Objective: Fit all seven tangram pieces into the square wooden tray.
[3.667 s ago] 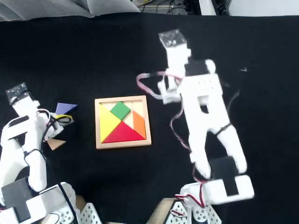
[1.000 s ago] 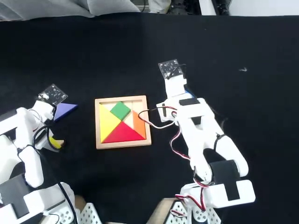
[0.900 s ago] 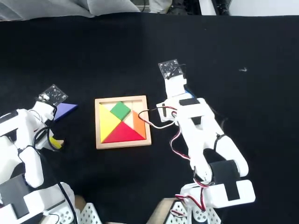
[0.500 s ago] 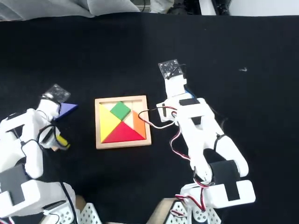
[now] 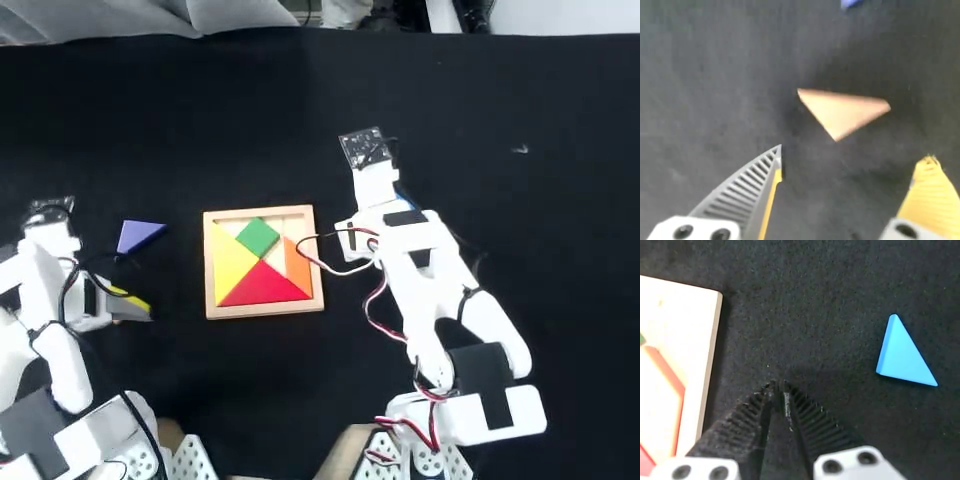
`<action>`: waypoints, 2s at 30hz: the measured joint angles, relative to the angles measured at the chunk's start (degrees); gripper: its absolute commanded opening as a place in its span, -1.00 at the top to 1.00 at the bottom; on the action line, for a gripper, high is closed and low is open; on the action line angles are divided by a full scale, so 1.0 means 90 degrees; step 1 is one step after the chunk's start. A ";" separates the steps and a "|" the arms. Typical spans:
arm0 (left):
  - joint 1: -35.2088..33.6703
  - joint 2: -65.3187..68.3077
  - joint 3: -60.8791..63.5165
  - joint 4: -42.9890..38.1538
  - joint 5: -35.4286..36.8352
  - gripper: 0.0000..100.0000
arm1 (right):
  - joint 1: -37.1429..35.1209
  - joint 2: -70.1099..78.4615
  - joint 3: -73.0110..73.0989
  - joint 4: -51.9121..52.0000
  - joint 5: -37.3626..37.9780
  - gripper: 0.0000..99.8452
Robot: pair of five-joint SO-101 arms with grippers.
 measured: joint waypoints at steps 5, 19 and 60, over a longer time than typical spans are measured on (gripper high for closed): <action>0.0186 0.0488 0.0000 0.0313 0.1817 0.22 | 0.0000 0.0000 0.0000 0.0000 0.0000 0.98; 0.0694 0.2667 -0.1289 0.0557 0.5148 0.22 | 0.0000 0.0000 0.0000 0.0000 0.0000 0.98; 0.0723 0.1748 -0.1123 -0.0430 0.5734 0.68 | 0.0000 0.0000 0.0000 0.0000 0.0000 0.98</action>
